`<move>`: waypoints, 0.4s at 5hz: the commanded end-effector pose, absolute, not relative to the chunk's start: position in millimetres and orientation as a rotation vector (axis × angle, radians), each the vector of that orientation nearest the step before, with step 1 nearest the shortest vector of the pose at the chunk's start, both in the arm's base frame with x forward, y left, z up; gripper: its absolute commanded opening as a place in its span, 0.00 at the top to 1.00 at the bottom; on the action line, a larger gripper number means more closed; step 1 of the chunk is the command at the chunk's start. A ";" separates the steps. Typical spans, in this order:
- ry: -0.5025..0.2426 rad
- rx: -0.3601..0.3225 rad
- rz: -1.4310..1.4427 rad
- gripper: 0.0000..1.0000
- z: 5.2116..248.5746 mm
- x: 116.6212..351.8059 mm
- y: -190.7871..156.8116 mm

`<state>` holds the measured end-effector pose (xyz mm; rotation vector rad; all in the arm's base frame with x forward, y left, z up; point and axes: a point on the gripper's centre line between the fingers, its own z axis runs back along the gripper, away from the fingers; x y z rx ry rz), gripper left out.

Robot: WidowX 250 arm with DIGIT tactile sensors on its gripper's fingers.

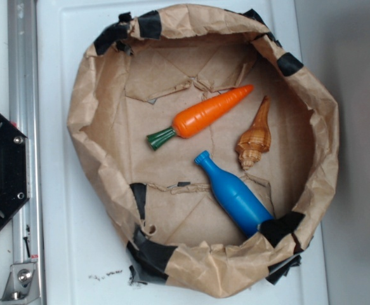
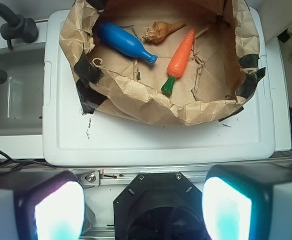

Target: Grab the blue bottle.

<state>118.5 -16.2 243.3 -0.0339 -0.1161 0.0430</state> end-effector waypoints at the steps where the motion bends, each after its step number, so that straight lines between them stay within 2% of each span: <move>1: -0.116 -0.034 0.043 0.00 243.3 118.5 -16.2; 2: -0.363 -0.055 -0.207 0.00 193.3 168.5 6.2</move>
